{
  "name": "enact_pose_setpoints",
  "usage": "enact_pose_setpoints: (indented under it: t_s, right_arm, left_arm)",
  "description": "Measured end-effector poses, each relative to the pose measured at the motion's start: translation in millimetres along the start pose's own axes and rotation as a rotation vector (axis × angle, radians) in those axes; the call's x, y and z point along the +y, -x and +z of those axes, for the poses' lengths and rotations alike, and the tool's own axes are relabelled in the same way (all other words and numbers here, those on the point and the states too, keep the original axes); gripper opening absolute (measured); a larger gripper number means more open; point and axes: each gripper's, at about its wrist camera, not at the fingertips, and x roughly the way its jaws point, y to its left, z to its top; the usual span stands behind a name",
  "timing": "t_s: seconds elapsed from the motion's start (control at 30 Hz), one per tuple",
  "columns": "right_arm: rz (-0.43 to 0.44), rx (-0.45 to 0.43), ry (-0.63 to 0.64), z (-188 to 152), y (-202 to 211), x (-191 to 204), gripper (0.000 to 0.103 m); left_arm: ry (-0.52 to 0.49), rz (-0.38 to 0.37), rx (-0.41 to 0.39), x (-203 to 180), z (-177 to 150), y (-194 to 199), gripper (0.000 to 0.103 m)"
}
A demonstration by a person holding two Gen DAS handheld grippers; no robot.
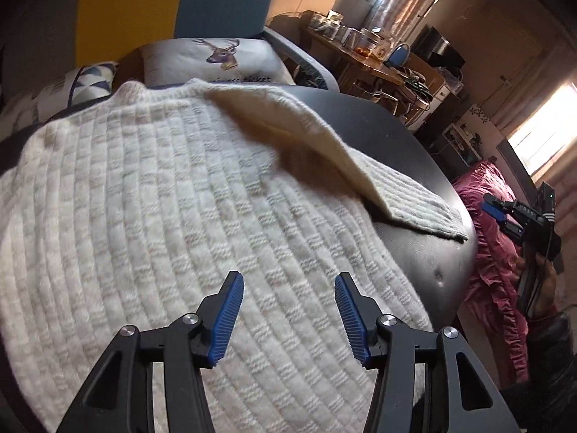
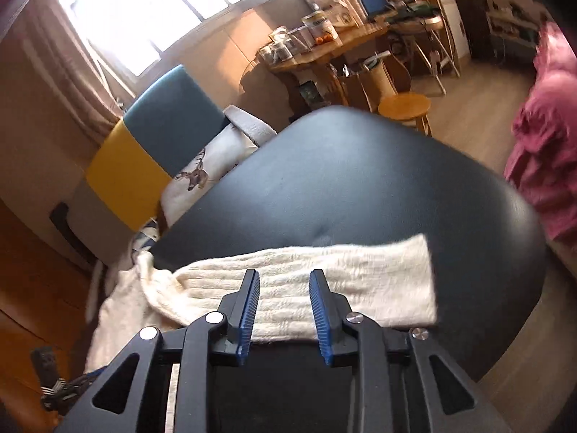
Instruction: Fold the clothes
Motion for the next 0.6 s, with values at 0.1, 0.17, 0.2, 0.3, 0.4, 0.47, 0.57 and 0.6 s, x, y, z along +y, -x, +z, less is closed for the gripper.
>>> enact_pose_setpoints:
  t_s: [0.1, 0.17, 0.2, 0.3, 0.4, 0.47, 0.57, 0.6]
  right_arm:
    - [0.230, -0.005, -0.319, -27, 2, -47, 0.055]
    - [0.277, 0.025, -0.436, -42, -4, -66, 0.079]
    - [0.262, 0.012, -0.471, -48, -4, -74, 0.079]
    - [0.193, -0.072, -0.567, -60, -5, -93, 0.079]
    - [0.118, -0.120, -0.568, -61, -12, -97, 0.075]
    - [0.069, -0.161, -0.552, -58, -15, -94, 0.068]
    - [0.007, -0.170, -0.499, -48, -26, -86, 0.056]
    - [-0.022, -0.154, -0.482, -45, -32, -85, 0.037]
  left_arm:
    - [-0.007, -0.031, 0.017, -18, 18, -18, 0.055]
    - [-0.007, -0.042, 0.024, -27, 24, -29, 0.055]
    - [-0.010, -0.051, 0.025, -32, 25, -32, 0.055]
    - [-0.022, -0.061, 0.045, -42, 22, -40, 0.055]
    - [-0.033, -0.059, 0.073, -45, 14, -45, 0.055]
    - [-0.026, -0.057, 0.089, -41, 8, -47, 0.055]
    - [0.007, -0.051, 0.102, -31, 2, -48, 0.056]
    - [0.020, -0.053, 0.104, -27, 0, -48, 0.056]
